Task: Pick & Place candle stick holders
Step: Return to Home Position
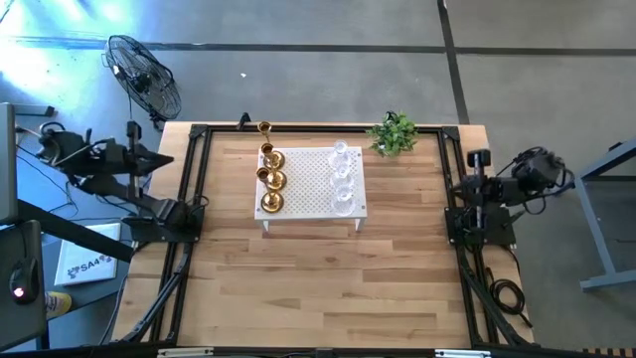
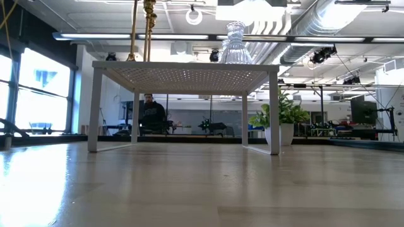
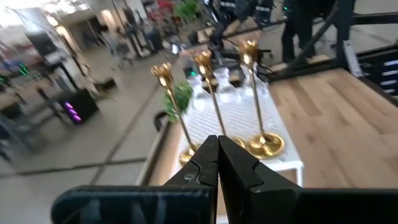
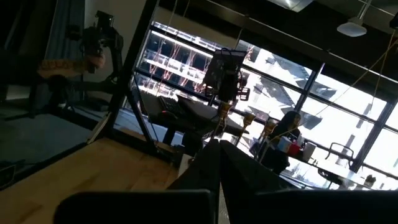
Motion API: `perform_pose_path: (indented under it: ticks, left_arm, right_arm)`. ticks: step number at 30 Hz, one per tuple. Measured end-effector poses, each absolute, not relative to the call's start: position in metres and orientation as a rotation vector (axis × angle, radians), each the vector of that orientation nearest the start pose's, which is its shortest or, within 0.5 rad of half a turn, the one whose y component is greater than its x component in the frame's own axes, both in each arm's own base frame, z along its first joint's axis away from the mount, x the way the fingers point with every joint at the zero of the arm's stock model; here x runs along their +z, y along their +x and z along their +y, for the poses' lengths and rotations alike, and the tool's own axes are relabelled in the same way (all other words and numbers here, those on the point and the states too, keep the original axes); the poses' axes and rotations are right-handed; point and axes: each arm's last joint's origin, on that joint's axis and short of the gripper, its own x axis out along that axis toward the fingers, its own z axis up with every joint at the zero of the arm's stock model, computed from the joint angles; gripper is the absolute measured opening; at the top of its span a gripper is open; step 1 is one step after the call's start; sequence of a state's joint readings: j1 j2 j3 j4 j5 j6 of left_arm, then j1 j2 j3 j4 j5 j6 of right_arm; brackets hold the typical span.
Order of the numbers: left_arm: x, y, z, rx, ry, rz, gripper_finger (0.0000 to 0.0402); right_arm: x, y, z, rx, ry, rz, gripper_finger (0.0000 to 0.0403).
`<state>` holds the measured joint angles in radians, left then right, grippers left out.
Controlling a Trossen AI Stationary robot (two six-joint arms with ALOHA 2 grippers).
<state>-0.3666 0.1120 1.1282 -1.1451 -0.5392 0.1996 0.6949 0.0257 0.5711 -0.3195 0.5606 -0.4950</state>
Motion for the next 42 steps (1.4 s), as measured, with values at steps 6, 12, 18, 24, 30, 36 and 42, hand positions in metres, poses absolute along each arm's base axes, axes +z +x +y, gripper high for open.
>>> perform_pose_path:
  ticks: [6, 12, 18, 24, 30, 36, 42]
  left_arm:
    - [0.344, -0.059, 0.047, 0.058, 0.185, 0.134, 0.0]
    - [0.313, -0.038, 0.048, 0.042, 0.118, 0.229, 0.0]
    - [0.312, -0.023, 0.043, -0.092, 0.082, 0.18, 0.0]
    - [0.314, -0.017, 0.04, -0.203, 0.006, 0.152, 0.0]
    - [0.3, -0.007, 0.026, -0.353, -0.219, 0.267, 0.0]
    - [0.299, 0.0, 0.018, -0.396, -0.269, 0.235, 0.0]
    - [0.285, 0.016, -0.004, -0.485, -0.21, 0.19, 0.0]
  right_arm:
    - [0.303, 0.033, 0.008, 0.105, -0.345, -0.2, 0.0]
    - [0.294, 0.038, 0.012, 0.113, -0.305, -0.184, 0.0]
    - [0.277, 0.048, 0.02, 0.115, -0.283, -0.173, 0.0]
    - [0.263, 0.055, 0.027, 0.126, -0.262, -0.177, 0.0]
    - [0.25, 0.061, 0.032, 0.142, -0.227, -0.17, 0.0]
    - [0.242, 0.064, 0.035, 0.149, -0.178, -0.162, 0.0]
    - [0.236, 0.067, 0.038, 0.169, -0.174, -0.192, 0.0]
